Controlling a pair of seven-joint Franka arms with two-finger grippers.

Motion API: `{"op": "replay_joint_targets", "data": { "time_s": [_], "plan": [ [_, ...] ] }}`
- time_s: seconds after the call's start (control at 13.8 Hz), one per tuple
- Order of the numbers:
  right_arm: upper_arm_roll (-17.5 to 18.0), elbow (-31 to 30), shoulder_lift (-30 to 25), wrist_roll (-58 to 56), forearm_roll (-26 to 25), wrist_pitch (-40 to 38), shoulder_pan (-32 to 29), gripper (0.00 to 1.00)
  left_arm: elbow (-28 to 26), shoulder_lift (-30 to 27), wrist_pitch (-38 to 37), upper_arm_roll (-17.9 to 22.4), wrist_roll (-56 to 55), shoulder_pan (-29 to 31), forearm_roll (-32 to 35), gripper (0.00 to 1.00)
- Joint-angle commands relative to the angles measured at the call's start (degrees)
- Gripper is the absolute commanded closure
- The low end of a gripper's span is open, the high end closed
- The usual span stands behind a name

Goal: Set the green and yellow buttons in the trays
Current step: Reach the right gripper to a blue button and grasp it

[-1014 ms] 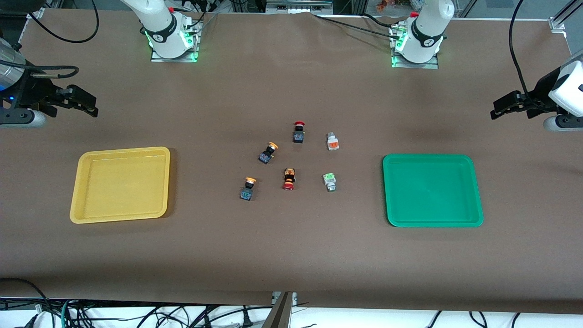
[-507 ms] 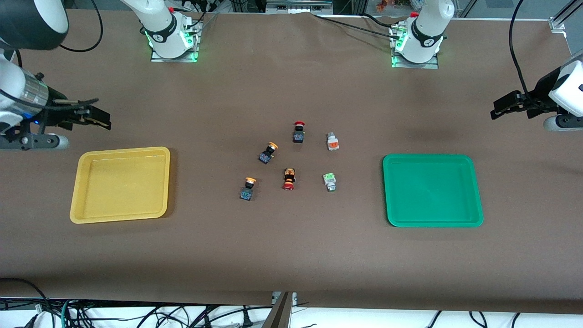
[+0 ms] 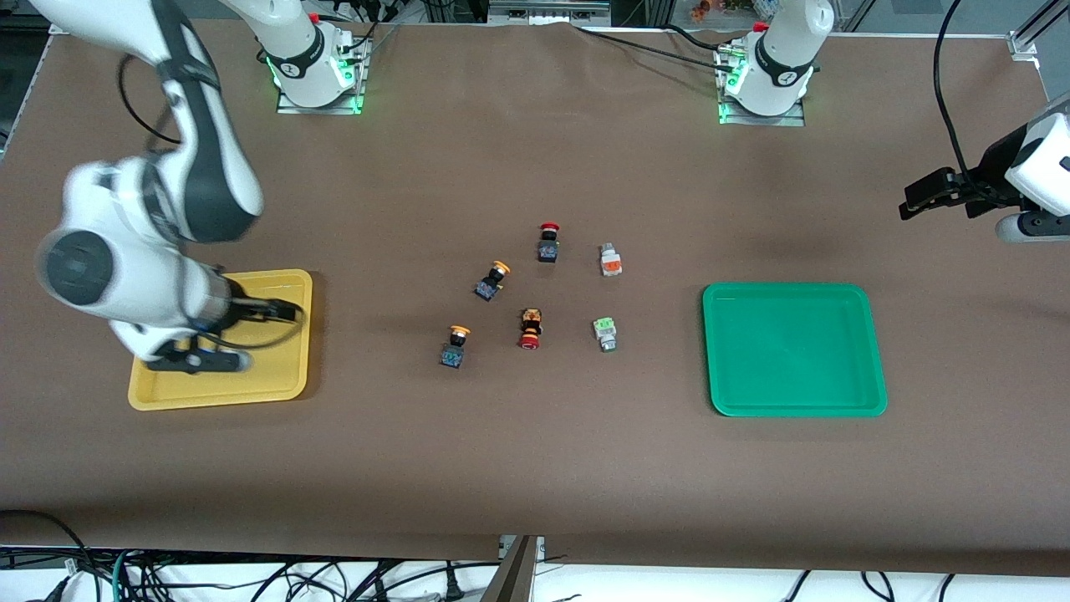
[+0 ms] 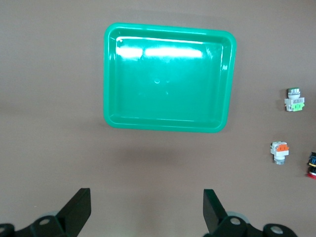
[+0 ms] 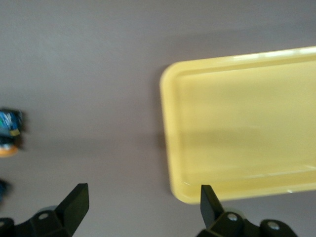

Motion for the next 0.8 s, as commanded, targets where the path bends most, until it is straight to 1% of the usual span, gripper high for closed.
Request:
{"op": "replay_joint_targets", "data": {
  "time_s": [0.0, 0.14, 0.29, 0.51, 0.72],
  "plan": [
    [-0.2, 1.2, 3.1, 8.0, 4.6, 5.5, 4.7, 0.00, 0.4, 3.4, 1.8, -1.0, -0.5, -0.5, -1.1, 0.00],
    [-0.2, 1.2, 5.7, 13.3, 4.4, 10.7, 9.7, 0.00, 0.0, 3.7, 1.7, -2.5, -3.8, -0.5, -1.0, 0.00],
    [-0.3, 1.2, 8.6, 18.5, 4.1, 15.5, 13.8, 0.00, 0.0, 4.9, 1.9, -4.9, -6.8, -0.5, -0.7, 0.00],
    [-0.3, 1.2, 12.4, 21.6, 3.9, 22.0, 15.8, 0.00, -1.3, 7.0, 1.9, -8.9, -11.9, -0.5, -2.0, 0.00],
    [-0.3, 1.2, 15.3, 21.6, 3.8, 26.3, 15.9, 0.00, -1.3, 10.8, 2.5, -11.3, -17.8, -0.6, -10.7, 0.00]
  ]
}}
